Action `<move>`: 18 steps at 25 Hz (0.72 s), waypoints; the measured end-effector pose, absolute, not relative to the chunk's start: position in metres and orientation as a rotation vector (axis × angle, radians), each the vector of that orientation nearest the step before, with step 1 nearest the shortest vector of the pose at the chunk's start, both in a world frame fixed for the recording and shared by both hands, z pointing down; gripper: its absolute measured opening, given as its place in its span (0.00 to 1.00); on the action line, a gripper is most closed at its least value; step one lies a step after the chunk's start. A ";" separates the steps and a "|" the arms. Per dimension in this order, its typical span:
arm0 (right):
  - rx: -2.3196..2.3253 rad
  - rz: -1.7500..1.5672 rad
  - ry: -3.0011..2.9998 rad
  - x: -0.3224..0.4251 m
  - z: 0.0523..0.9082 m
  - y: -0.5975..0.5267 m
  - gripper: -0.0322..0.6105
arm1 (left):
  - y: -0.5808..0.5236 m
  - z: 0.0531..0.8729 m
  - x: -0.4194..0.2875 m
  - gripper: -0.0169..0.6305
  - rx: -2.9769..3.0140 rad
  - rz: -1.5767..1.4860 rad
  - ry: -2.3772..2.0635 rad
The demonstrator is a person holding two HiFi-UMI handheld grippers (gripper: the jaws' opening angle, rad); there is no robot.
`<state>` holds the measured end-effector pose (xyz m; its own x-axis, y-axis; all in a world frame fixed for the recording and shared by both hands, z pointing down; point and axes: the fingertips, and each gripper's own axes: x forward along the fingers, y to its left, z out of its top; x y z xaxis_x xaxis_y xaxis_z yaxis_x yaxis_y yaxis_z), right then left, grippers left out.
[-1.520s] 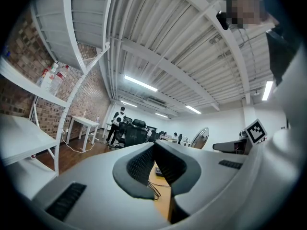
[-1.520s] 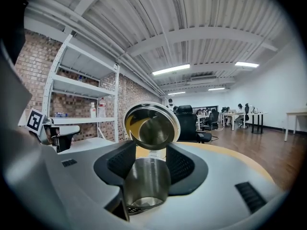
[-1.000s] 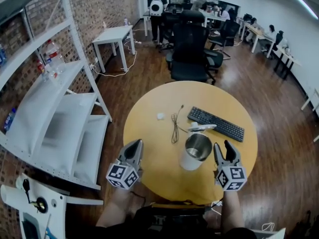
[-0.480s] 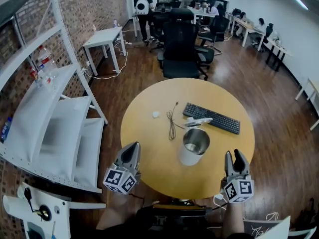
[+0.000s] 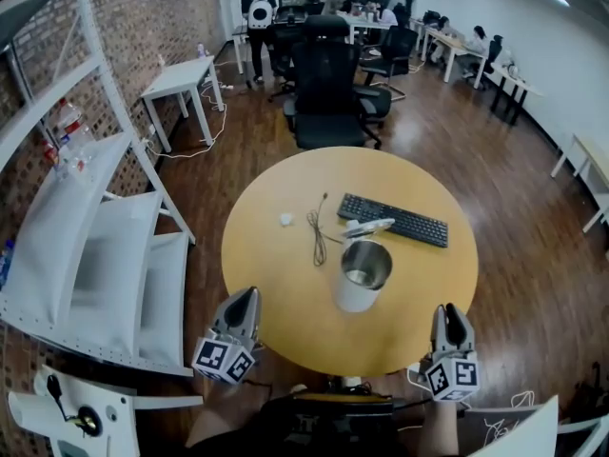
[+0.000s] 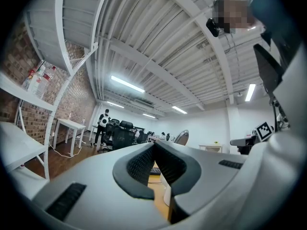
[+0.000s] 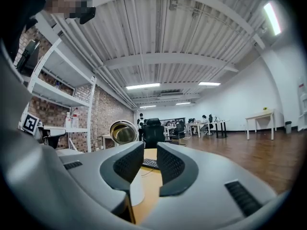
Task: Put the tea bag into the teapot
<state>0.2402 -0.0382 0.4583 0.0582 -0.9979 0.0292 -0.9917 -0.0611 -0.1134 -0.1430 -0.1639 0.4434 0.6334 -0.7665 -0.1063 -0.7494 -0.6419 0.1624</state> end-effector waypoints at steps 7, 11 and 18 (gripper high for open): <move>-2.357 -0.134 2.094 0.246 0.470 -0.026 0.11 | -0.152 0.444 -0.149 0.02 2.728 -0.311 -1.335; -2.336 -0.157 2.090 0.241 0.469 -0.030 0.08 | -0.154 0.443 -0.150 0.02 2.728 -0.305 -1.339; -2.334 -0.145 2.102 0.237 0.464 -0.030 0.07 | -0.151 0.446 -0.143 0.02 2.747 -0.273 -1.309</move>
<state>0.2365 -0.0299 0.4641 0.1018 -0.9923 0.0701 -0.9926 -0.1060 -0.0599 -0.1432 -0.1509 0.4462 0.6174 -0.7770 -0.1234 -0.7615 -0.6296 0.1540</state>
